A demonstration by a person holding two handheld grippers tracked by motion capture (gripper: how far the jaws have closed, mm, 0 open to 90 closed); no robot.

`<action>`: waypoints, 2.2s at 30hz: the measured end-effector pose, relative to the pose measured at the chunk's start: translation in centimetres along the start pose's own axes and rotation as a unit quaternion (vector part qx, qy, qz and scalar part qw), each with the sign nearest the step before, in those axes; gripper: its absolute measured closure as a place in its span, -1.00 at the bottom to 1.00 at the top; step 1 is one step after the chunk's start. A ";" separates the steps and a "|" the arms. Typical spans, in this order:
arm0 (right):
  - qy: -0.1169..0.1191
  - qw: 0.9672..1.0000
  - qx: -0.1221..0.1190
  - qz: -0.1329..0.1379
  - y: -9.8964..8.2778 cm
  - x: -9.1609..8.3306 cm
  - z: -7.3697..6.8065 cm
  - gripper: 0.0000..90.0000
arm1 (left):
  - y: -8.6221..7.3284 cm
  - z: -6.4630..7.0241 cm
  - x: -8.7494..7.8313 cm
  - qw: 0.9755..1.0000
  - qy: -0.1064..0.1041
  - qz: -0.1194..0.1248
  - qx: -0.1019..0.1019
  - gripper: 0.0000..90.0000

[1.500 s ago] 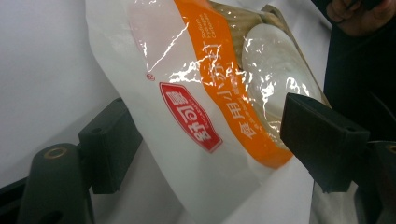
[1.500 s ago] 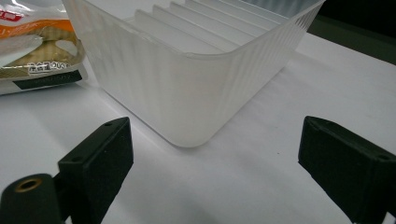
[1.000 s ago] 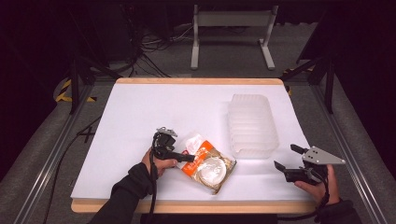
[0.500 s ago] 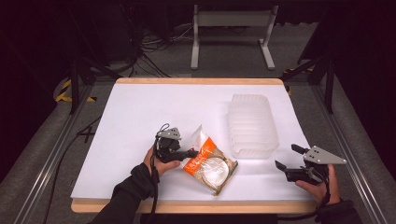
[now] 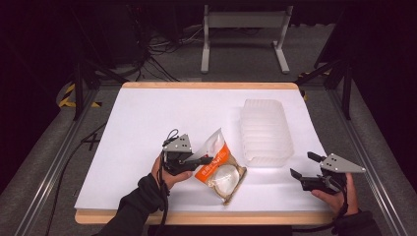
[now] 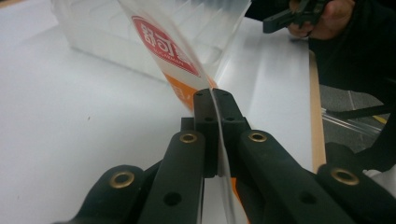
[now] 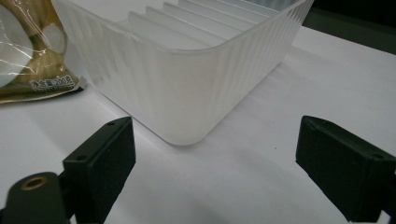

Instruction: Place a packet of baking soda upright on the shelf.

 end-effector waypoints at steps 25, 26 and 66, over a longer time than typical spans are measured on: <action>-0.001 1.000 0.007 -0.005 -0.4 0.0 0.2 -0.72 | 4.5 1.7 -2.5 0.995 0.057 0.027 0.081 1.00; -0.001 1.000 0.007 -0.005 -0.4 0.0 0.2 -0.72 | 4.7 1.7 -2.6 0.994 0.061 0.030 0.083 1.00; 0.001 1.000 0.024 0.009 -0.8 -0.5 0.8 -0.72 | 16.0 1.5 5.6 0.985 -0.014 0.072 0.157 1.00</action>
Point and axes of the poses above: each handheld gripper's, and its own axes: x roughly forward along the jaws, y roughly out of its top, z roughly to its right, the point moved 3 cm from there along x, roughly forward along the jaws, and after that the axes turned 6 degrees about -x, right-handed, at the moved point
